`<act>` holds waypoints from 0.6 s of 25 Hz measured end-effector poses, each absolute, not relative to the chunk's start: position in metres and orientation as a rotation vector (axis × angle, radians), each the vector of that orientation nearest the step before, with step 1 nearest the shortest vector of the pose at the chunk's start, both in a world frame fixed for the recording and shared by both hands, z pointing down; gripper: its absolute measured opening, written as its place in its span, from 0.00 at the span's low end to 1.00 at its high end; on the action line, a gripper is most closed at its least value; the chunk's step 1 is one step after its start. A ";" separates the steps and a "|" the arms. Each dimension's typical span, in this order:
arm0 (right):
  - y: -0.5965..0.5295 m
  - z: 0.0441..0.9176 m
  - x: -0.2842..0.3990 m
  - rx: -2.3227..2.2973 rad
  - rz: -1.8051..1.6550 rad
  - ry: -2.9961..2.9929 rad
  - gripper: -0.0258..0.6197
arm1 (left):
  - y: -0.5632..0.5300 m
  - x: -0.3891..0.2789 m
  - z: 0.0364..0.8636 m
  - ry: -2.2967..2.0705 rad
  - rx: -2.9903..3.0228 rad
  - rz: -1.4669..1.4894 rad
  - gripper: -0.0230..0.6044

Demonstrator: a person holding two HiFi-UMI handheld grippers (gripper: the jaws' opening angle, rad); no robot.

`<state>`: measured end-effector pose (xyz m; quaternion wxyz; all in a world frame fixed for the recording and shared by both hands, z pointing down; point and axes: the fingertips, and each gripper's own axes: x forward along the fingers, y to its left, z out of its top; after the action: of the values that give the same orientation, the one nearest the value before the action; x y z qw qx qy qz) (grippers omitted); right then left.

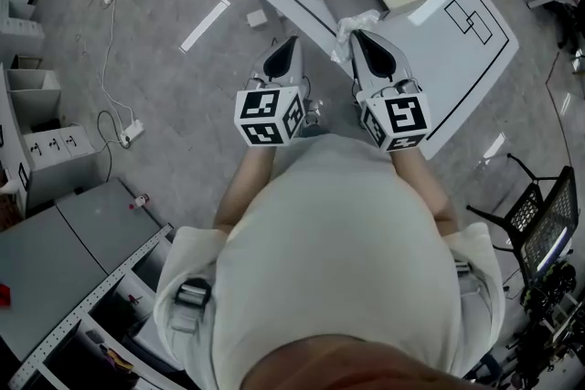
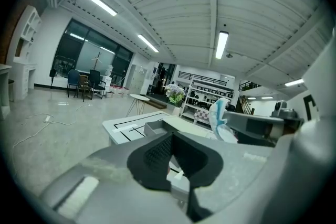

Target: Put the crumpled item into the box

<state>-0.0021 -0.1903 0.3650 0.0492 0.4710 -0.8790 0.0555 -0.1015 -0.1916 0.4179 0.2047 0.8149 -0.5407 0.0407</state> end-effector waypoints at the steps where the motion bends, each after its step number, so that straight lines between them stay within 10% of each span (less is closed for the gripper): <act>1: -0.196 0.366 -0.003 1.442 0.172 -2.672 0.05 | -0.197 -0.103 0.419 -1.502 2.274 0.116 0.04; 15: -0.257 0.380 0.009 1.511 0.162 -2.574 0.05 | -0.248 -0.105 0.429 -1.425 2.283 0.129 0.04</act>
<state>0.0086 -0.2566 0.3796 0.0759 0.5041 -0.8586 0.0539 -0.1046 -0.2480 0.4289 0.2217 0.8263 -0.5156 0.0467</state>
